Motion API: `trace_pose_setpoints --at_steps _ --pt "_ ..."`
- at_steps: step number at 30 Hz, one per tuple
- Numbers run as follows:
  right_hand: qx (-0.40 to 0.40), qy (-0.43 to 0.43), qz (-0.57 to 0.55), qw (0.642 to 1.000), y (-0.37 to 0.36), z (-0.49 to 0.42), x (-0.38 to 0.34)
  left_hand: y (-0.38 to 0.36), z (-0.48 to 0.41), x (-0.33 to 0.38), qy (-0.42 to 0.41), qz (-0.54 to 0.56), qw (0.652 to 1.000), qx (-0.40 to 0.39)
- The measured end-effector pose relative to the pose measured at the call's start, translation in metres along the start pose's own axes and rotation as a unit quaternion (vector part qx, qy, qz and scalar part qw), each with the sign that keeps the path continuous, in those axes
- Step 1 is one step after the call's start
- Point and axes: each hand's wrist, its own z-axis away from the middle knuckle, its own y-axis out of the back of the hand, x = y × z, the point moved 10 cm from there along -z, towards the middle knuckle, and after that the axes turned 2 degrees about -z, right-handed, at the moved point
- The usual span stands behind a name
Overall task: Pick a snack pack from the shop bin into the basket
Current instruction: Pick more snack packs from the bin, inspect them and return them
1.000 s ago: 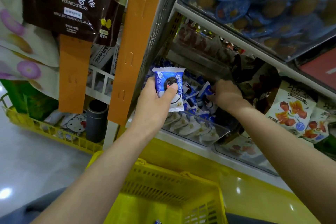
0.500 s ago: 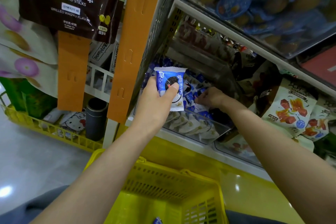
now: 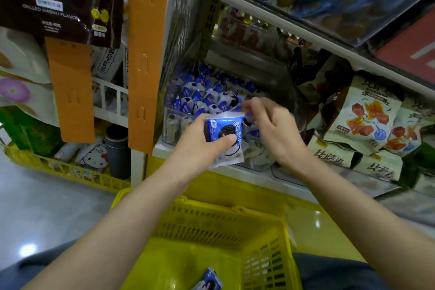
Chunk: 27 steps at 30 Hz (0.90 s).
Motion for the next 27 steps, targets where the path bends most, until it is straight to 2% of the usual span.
trace_pose_setpoints --at_steps 4,8,11,14,16,19,22,24,27 --pt "-0.047 -0.011 -0.074 0.996 -0.013 0.047 0.002 -0.016 0.006 -0.009 0.003 -0.062 0.997 -0.044" --pt "-0.038 -0.124 -0.204 0.970 -0.021 0.064 0.041 -0.029 0.015 -0.022 0.015 -0.076 0.995 -0.069" --pt "-0.045 -0.160 -0.247 0.955 -0.031 0.077 0.058 -0.033 0.022 -0.033 0.029 -0.056 0.997 -0.045" --pt "-0.068 -0.152 -0.278 0.946 -0.039 0.085 0.060 -0.031 0.024 -0.044 0.049 -0.044 0.998 0.000" --pt "-0.062 -0.114 -0.236 0.963 -0.037 0.086 0.055 -0.027 0.024 -0.051 0.063 -0.042 0.997 0.029" --pt "-0.022 0.002 -0.050 0.998 -0.025 0.088 0.038 -0.027 0.028 -0.062 0.093 -0.029 0.994 0.043" --pt "-0.008 0.078 0.030 0.996 -0.022 0.093 0.025 -0.031 0.032 -0.075 0.139 0.026 0.989 0.043" --pt "-0.002 0.042 0.006 0.999 -0.021 0.094 0.033 -0.035 0.034 -0.080 0.165 0.059 0.984 0.031" --pt "0.033 -0.097 -0.109 0.989 -0.016 0.093 0.063 -0.040 0.038 -0.080 0.168 0.050 0.984 0.003"
